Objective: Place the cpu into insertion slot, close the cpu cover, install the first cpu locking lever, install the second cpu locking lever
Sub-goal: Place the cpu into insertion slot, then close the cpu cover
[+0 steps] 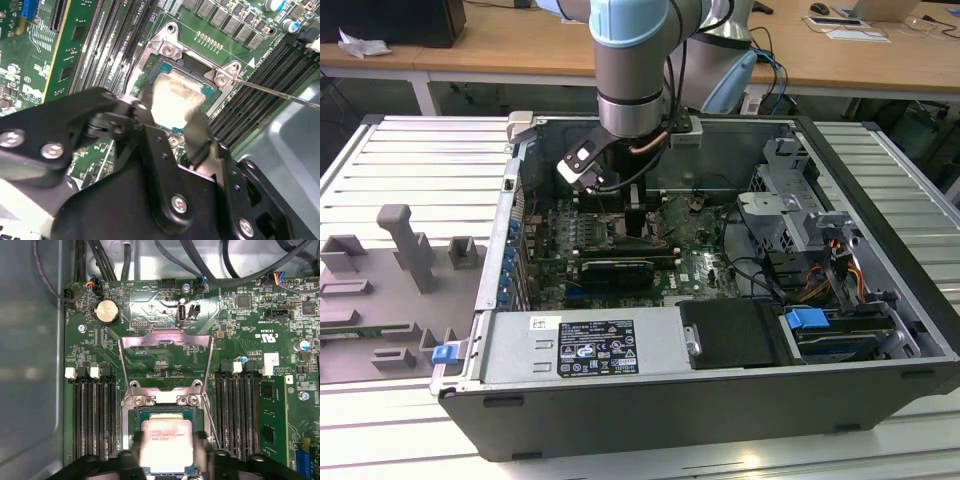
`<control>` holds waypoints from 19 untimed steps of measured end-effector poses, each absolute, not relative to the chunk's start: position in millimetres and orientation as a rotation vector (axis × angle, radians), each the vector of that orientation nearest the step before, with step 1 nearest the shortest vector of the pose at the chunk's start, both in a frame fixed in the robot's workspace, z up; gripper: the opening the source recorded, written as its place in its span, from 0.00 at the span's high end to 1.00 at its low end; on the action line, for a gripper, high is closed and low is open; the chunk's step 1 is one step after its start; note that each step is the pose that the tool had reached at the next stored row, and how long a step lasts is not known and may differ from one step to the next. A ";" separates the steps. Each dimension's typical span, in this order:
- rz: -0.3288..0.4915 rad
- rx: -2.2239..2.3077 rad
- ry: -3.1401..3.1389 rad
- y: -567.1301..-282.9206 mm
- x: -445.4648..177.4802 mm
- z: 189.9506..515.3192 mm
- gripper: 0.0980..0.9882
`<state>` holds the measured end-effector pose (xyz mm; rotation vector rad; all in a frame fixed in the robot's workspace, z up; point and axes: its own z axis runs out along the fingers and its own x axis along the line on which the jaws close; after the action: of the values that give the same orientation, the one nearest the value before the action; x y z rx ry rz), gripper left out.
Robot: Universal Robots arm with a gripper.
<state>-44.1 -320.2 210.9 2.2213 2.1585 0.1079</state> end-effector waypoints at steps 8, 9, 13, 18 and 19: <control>0.108 2.221 2.159 -320.2 -44.1 214.9 0.99; 0.108 2.221 2.159 -320.3 -44.1 215.1 0.99; 0.107 2.221 2.159 -320.3 -44.1 215.7 0.99; 0.107 2.221 2.159 -320.3 -44.1 217.2 0.99; 0.107 2.221 2.159 -320.3 -44.2 217.5 0.99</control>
<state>-44.2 -320.3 217.5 2.2214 2.1586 0.1070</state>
